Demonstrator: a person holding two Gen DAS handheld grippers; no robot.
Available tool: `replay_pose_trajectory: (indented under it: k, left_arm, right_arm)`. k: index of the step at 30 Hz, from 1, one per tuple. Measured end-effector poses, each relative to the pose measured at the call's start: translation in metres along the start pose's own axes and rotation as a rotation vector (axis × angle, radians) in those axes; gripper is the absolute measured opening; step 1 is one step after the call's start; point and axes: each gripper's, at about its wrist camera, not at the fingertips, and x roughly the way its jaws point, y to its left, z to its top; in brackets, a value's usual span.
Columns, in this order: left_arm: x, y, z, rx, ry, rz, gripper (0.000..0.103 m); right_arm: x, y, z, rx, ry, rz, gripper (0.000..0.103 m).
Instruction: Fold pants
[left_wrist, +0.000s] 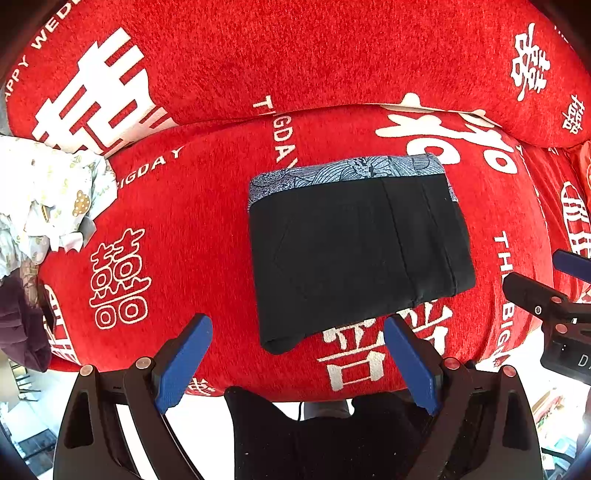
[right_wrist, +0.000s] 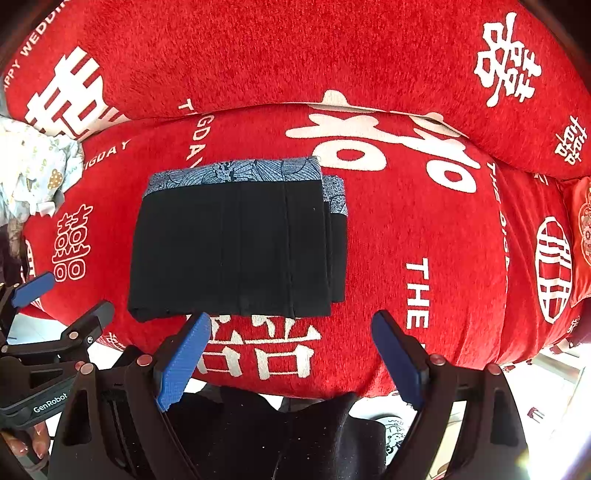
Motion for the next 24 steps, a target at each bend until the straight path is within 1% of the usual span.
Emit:
replay_pose_trajectory:
  k: [24]
  left_arm:
    - [0.0026, -0.0008, 0.0007, 0.007, 0.007, 0.001, 0.094]
  right_arm:
    - [0.0019, -0.0001, 0.0042, -0.004, 0.005, -0.004, 0.091]
